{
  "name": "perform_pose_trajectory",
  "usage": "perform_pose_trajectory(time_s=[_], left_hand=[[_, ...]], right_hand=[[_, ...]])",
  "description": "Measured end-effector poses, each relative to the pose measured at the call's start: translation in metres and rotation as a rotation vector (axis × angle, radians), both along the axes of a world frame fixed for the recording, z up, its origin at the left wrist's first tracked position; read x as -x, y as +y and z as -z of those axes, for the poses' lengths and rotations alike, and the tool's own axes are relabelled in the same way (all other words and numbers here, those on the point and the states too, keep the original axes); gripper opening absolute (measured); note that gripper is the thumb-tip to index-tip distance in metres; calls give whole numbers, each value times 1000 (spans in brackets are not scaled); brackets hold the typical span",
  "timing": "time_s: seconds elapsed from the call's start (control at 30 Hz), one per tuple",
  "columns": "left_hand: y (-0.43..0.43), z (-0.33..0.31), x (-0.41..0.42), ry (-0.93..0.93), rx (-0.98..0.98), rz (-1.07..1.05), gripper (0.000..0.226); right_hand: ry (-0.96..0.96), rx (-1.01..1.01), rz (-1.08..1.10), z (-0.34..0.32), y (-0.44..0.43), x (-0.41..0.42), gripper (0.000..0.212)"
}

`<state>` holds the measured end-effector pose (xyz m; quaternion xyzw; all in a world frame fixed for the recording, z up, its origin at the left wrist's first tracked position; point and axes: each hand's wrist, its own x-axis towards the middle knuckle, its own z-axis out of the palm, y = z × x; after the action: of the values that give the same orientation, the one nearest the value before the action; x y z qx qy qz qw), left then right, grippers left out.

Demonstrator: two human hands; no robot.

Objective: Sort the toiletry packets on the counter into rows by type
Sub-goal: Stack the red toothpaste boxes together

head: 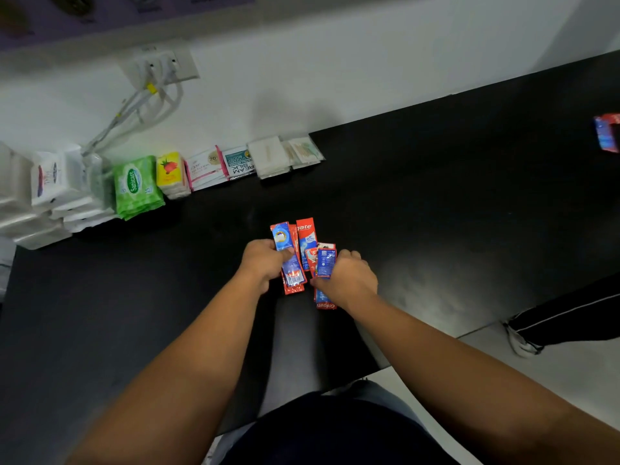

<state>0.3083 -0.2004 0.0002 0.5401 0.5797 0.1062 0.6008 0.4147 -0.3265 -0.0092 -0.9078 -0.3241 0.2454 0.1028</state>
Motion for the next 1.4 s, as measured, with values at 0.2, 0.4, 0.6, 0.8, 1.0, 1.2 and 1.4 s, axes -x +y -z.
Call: perform_pose_trajectory(time_s=[0.2,0.4,0.6,0.8,1.0,1.2,1.4], left_hand=[[10,-1,-15,71,-12,27,13],[14,5,-43,46,-44,10,13],[13,12,-53,365,-302,191,39],[6,8,-57,502,-433,245,50],[-6,7,-73,732,-631,411,83],[-8,10,-91,761,-654,385,72],[-7,3,-78,536,-742,202,56]], right_hand=[[-32,19,-58,-11,6,-23,58],[-92,107,-117,-23,5,-58,46],[-15,185,-74,-24,10,-77,65],[42,264,-150,-19,20,-90,69],[69,169,-126,-12,23,-96,62],[433,-103,118,-5,30,-117,38],[760,-283,254,-1,37,-111,27]])
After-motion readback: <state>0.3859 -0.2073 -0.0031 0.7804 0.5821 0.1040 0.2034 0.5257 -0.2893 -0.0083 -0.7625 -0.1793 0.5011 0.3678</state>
